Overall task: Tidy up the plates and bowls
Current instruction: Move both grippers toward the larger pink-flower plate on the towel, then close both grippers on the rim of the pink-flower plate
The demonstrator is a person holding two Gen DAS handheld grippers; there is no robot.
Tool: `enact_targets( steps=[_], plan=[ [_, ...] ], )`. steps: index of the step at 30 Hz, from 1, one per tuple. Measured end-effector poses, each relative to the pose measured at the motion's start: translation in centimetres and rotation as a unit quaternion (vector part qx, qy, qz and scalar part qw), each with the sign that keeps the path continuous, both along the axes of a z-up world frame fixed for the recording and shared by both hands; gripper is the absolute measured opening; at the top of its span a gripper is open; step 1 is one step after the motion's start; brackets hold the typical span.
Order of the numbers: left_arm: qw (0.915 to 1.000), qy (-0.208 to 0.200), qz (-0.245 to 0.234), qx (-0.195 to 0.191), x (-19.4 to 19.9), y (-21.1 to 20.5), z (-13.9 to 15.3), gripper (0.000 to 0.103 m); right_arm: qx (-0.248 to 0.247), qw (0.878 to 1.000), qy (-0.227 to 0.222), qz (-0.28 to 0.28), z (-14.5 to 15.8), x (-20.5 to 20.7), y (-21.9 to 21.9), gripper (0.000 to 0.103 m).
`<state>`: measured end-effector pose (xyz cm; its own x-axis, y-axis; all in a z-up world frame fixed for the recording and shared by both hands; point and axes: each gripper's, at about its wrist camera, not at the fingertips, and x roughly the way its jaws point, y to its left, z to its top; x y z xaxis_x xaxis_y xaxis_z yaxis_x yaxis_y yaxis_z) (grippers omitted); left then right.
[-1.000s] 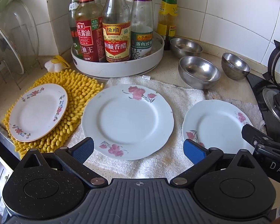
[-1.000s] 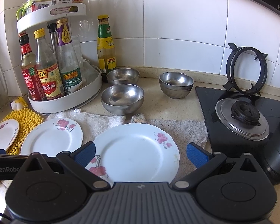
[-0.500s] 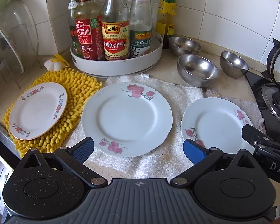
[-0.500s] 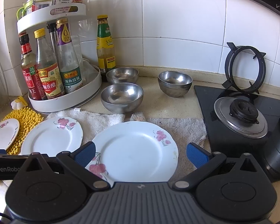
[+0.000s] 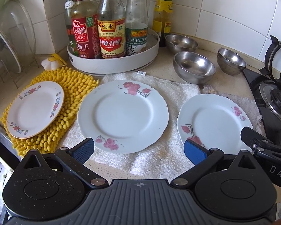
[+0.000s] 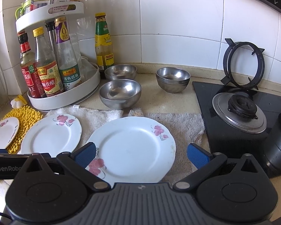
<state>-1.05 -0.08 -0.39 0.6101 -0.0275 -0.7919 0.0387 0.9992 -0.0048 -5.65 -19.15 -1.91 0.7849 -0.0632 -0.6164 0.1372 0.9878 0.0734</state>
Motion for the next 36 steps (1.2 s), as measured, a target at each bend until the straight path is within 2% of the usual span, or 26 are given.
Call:
enact_targets(
  steps=[9, 14, 16, 17, 19, 21, 24, 25, 28, 31, 34, 36],
  plan=[
    [0.9996, -0.024, -0.013, -0.004, -0.1, -1.2, 0.1, 0.103, 0.003, 1.000, 0.006, -0.007, -0.1, -0.2, -1.6, 0.103],
    [0.9989, -0.043, -0.019, -0.004, -0.3, -2.0, 1.0, 0.103, -0.037, 0.997, -0.065, -0.001, 4.2, -0.2, -2.6, 0.103],
    [0.9988, -0.041, -0.021, -0.014, -0.8, -2.0, 0.9, 0.103, -0.055, 0.997, -0.049, -0.020, 3.9, -0.9, -2.9, 0.103],
    [0.9989, -0.035, -0.023, -0.022, -1.0, -2.1, 0.7, 0.103, -0.041, 0.998, -0.029, -0.036, 2.8, -1.3, -3.1, 0.103],
    [0.9989, -0.028, -0.025, -0.027, -1.1, -2.4, 0.3, 0.103, 0.019, 0.999, 0.009, -0.035, 0.4, -1.4, -4.2, 0.103],
    [0.9993, -0.022, -0.022, -0.022, -0.9, -2.8, 0.0, 0.103, 0.051, 0.998, 0.017, -0.041, -0.4, -1.1, -5.2, 0.103],
    [0.9989, -0.006, -0.032, -0.035, -0.3, -3.6, -0.5, 0.103, -0.003, 0.999, -0.017, -0.045, 0.0, -0.4, -5.6, 0.103],
    [0.9986, -0.008, -0.039, -0.035, -0.1, -4.1, -0.7, 0.103, -0.010, 0.999, -0.003, -0.037, -0.4, 0.4, -5.9, 0.103],
    [0.9982, 0.004, -0.046, -0.038, 0.8, -5.1, -1.8, 0.102, 0.031, 0.998, 0.054, -0.008, -2.6, 2.6, -7.1, 0.103],
    [0.9980, 0.021, -0.034, -0.050, 1.9, -5.3, -2.8, 0.102, 0.026, 0.998, 0.057, 0.013, -3.5, 3.7, -7.6, 0.101],
    [0.9983, 0.024, -0.032, -0.043, 2.9, -6.2, -3.5, 0.100, 0.044, 0.996, 0.062, 0.042, -4.0, 5.2, -8.4, 0.090],
    [0.9983, 0.028, -0.039, -0.032, 3.7, -7.0, -4.1, 0.098, 0.062, 0.993, 0.082, 0.063, -4.8, 6.5, -8.7, 0.076]
  ],
)
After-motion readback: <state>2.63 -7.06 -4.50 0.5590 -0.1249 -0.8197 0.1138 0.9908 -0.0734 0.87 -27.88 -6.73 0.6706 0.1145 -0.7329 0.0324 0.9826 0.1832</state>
